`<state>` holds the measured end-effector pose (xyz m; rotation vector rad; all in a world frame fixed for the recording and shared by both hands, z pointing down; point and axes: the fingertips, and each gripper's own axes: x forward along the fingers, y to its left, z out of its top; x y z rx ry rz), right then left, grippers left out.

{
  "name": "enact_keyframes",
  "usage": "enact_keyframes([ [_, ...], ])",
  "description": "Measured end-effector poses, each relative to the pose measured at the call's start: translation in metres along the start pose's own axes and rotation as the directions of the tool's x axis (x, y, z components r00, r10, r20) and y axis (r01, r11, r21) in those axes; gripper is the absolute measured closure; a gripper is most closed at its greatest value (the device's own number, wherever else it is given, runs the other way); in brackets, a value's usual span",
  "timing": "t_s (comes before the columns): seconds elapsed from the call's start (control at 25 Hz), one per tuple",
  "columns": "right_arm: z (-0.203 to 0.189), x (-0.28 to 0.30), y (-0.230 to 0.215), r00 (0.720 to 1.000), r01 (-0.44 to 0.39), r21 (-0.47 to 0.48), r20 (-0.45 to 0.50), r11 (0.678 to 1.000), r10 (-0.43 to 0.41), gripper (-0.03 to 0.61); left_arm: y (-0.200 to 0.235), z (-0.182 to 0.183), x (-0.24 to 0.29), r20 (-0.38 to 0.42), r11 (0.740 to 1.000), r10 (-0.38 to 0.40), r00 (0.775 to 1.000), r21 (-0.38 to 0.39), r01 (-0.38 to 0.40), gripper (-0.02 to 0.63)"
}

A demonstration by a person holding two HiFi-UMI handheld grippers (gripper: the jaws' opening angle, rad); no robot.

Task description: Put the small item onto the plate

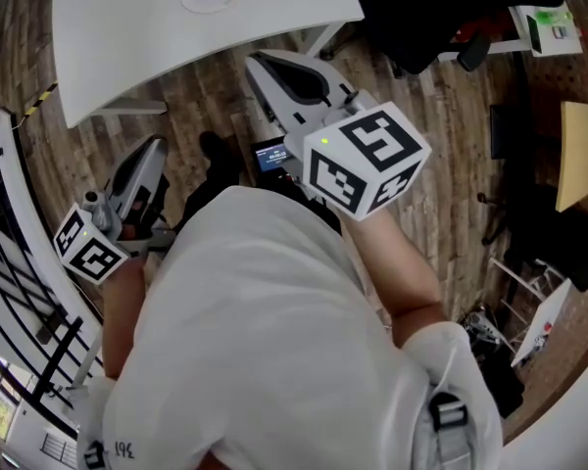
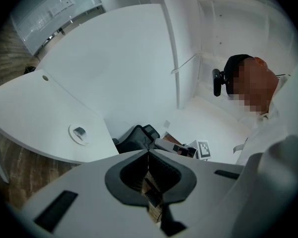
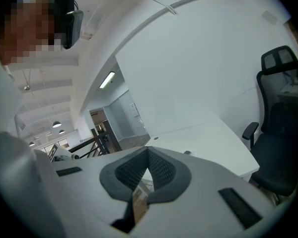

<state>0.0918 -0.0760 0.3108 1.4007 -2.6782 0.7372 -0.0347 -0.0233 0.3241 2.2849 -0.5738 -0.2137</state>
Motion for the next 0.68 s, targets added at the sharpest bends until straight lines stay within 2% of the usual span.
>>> enact_keyframes([
  [0.24,-0.008,-0.03,-0.004,1.0,-0.027,-0.004,0.003,1.0,0.027,0.577,-0.022,-0.033,0.008,-0.015,1.0,0.012,1.0,-0.009,-0.012,0.609],
  [0.68,-0.025,-0.048,0.012,1.0,-0.027,-0.031,0.01,0.999,0.027,0.577,-0.033,-0.052,-0.007,-0.036,1.0,0.008,0.999,0.019,-0.007,0.609],
])
